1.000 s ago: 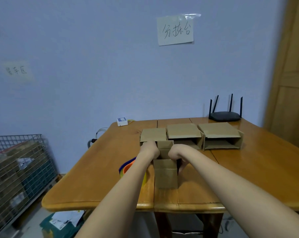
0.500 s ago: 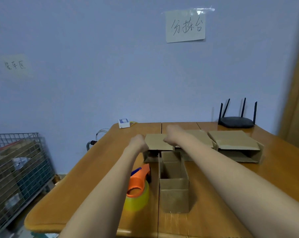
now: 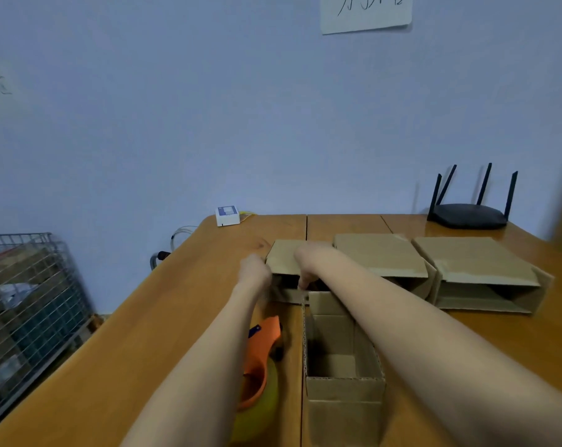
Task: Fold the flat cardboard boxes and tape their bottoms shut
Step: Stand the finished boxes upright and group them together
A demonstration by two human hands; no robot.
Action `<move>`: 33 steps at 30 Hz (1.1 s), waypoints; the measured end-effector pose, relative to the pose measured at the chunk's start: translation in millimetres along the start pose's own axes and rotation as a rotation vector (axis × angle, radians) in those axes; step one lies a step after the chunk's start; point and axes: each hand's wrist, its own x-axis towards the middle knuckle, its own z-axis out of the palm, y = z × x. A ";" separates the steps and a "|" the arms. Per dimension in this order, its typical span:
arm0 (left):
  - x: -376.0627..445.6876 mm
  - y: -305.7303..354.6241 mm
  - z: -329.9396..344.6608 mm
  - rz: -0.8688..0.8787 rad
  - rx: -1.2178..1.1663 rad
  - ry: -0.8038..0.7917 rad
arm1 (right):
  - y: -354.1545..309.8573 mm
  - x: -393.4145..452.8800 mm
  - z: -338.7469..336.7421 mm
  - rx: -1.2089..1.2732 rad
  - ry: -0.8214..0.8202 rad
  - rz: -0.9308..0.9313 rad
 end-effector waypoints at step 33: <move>-231.4 178.1 -59.8 0.319 -0.156 -0.224 | 122.7 -288.1 -51.2 1.035 0.071 0.351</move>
